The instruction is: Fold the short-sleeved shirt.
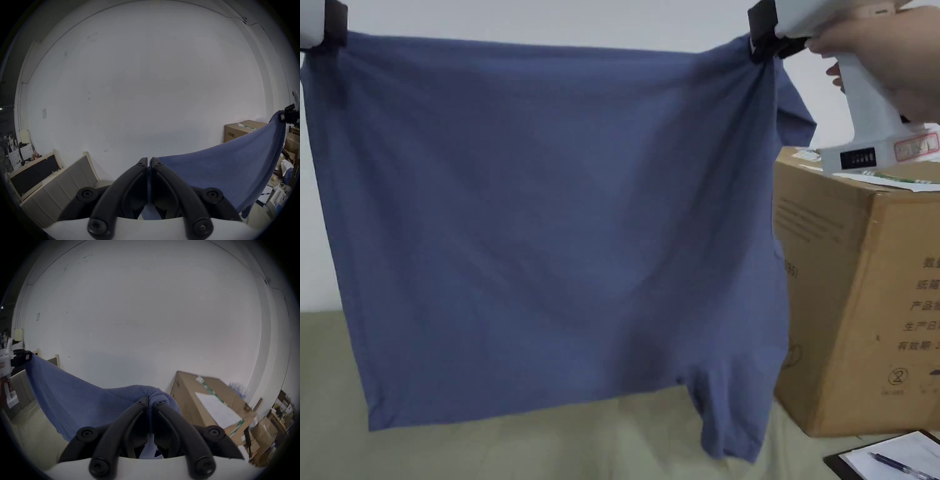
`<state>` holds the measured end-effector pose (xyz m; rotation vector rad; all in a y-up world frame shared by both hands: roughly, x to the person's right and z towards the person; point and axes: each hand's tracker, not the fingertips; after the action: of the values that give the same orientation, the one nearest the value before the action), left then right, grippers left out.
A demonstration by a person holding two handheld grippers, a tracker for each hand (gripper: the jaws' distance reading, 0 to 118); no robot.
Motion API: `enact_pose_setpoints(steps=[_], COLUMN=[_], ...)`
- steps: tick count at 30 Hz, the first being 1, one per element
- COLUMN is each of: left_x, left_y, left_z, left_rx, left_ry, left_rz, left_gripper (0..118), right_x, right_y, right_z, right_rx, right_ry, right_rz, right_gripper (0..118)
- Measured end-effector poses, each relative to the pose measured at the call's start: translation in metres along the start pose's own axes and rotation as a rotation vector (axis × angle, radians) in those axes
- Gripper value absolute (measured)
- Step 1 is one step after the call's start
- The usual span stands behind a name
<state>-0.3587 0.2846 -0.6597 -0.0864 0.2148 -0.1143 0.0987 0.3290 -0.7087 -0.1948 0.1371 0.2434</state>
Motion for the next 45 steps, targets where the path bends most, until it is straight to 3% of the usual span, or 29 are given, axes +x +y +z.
enact_pose_setpoints(steps=[4,9,15,19,21,27,31,34,41,45], left_x=[0.009,0.034,0.079,0.087,0.079,0.029,-0.004,-0.018,-0.003,0.008], left_y=[-0.028,-0.132,-0.325,-0.418,-0.444,-0.461,-0.457,-0.462,-0.483,-0.506], left_z=[-0.018,-0.035,0.009,0.090,0.131,0.241,0.282,0.301,0.336,0.340], left_rx=[-0.015,-0.142,-0.444,-0.515,-0.535,-0.528,-0.524,-0.531,-0.645,-0.724], left_ry=[0.012,-0.037,-0.177,-0.208,-0.232,-0.238,-0.249,-0.274,-0.359,-0.393], left_rz=[0.005,0.063,0.167,0.143,0.152,0.232,0.245,0.237,0.148,-0.039], left_gripper=[2,2,2,2,2,2,2,2,2,2], right_x=[-0.017,-0.050,-0.094,-0.098,-0.094,-0.075,-0.046,-0.034,-0.047,-0.057], right_y=[-0.026,-0.141,-0.356,-0.468,-0.501,-0.530,-0.532,-0.537,-0.560,-0.583], right_z=[-0.021,-0.060,-0.048,0.016,0.056,0.181,0.228,0.250,0.268,0.258], right_rx=[0.048,-0.024,-0.324,-0.456,-0.477,-0.455,-0.464,-0.487,-0.660,-0.731], right_ry=[-0.046,-0.074,0.056,0.153,0.189,0.248,0.297,0.386,0.375,0.367], right_rz=[0.048,0.001,-0.082,-0.201,-0.216,-0.188,-0.244,-0.248,-0.136,-0.112], right_gripper=[5,5,5,5,5,5,5,5,5,5])
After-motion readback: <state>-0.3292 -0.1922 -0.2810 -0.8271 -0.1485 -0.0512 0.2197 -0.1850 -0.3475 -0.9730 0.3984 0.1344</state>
